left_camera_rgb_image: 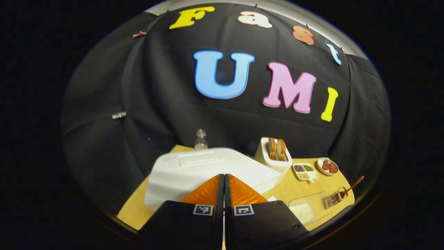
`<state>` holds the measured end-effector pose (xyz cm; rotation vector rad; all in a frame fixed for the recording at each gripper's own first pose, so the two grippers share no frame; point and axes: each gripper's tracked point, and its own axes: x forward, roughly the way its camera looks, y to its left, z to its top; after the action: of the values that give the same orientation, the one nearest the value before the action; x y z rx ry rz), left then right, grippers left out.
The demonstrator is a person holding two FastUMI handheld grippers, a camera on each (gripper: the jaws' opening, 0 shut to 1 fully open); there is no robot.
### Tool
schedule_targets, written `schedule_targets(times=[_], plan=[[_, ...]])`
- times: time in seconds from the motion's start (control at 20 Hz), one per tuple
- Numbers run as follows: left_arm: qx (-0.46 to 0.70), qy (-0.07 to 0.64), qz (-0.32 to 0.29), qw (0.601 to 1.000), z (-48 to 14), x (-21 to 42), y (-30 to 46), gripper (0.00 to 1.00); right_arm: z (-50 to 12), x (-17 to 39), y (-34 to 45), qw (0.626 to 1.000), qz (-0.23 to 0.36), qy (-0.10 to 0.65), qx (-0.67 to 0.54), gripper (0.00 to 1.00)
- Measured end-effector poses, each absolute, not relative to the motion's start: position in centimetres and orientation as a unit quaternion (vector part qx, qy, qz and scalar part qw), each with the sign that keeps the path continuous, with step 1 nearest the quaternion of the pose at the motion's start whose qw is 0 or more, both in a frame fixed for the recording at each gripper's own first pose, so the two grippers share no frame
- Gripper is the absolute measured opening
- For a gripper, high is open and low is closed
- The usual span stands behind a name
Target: Close the left gripper, press the button to open the rice cooker; take a wooden spoon from the chopstick holder with the right hand, scoop a spoonful of rice and pour it into the rice cooker, then put the wooden spoon back into the chopstick holder.
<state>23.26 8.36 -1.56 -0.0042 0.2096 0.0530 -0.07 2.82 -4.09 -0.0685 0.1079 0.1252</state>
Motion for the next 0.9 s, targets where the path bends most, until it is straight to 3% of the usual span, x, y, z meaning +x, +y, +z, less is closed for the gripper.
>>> schedule_targets(times=[0.25,0.45,0.55,0.65,0.9], plan=[[0.017,0.008,0.077,0.997,6.0,18.4,7.2,0.09,-5.9,4.3,2.1,0.994,0.079,0.068,-0.041,0.98],[-0.024,0.003,0.068,0.997,5.4,13.2,3.9,0.13,-8.8,6.7,2.2,0.990,0.097,0.101,-0.020,0.98],[-0.019,0.020,0.059,0.998,3.8,11.2,2.3,0.20,-10.1,8.1,2.2,0.988,0.104,0.117,-0.009,0.98],[-0.004,0.046,0.057,0.997,1.6,9.6,0.8,0.35,-11.2,9.2,2.5,0.985,0.114,0.129,0.006,0.98],[0.005,0.063,0.058,0.996,-1.0,7.6,-3.5,0.87,-14.7,12.7,2.4,0.979,0.126,0.160,0.020,0.98]])
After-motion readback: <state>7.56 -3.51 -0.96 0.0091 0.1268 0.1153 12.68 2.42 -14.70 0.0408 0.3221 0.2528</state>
